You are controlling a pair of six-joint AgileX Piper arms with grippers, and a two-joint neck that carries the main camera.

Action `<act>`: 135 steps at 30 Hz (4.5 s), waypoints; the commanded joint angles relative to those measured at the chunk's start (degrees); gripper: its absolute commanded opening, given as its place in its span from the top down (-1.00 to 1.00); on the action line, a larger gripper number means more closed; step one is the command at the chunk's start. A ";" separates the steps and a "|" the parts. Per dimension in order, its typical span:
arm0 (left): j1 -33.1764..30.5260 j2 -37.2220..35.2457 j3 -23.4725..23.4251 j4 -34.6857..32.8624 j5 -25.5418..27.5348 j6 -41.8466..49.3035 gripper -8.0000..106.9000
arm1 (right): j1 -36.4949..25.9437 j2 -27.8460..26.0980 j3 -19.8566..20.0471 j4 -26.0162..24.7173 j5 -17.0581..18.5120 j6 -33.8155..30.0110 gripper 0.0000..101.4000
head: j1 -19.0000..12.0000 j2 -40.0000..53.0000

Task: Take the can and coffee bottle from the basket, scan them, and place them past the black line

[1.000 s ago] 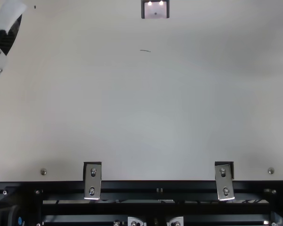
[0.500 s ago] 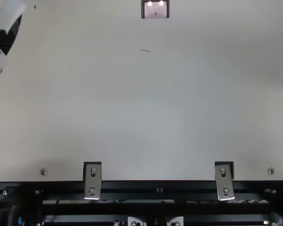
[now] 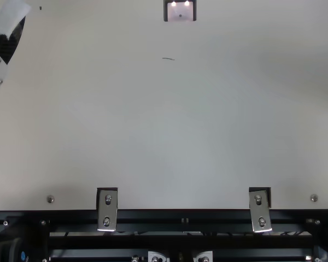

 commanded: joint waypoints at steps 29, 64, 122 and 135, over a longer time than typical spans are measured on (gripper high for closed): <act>0.00 0.00 0.00 0.00 0.00 0.00 -0.71 | 5.79 -13.05 0.20 11.34 11.16 -3.63 -1.00 | -1.53 -0.68; 0.00 0.00 0.00 0.00 0.00 0.00 -0.71 | 9.30 -42.81 -10.01 59.42 72.38 -9.20 -1.00 | -1.53 -0.68; -5.97 -5.76 3.01 13.58 -9.48 1.74 -0.71 | 11.29 -80.09 -2.00 8.00 96.99 18.82 -1.00 | 5.70 23.28; -14.03 -5.53 11.68 40.44 -36.95 17.27 -0.71 | 11.29 -80.09 -2.00 8.00 96.99 18.82 -1.00 | 5.70 23.28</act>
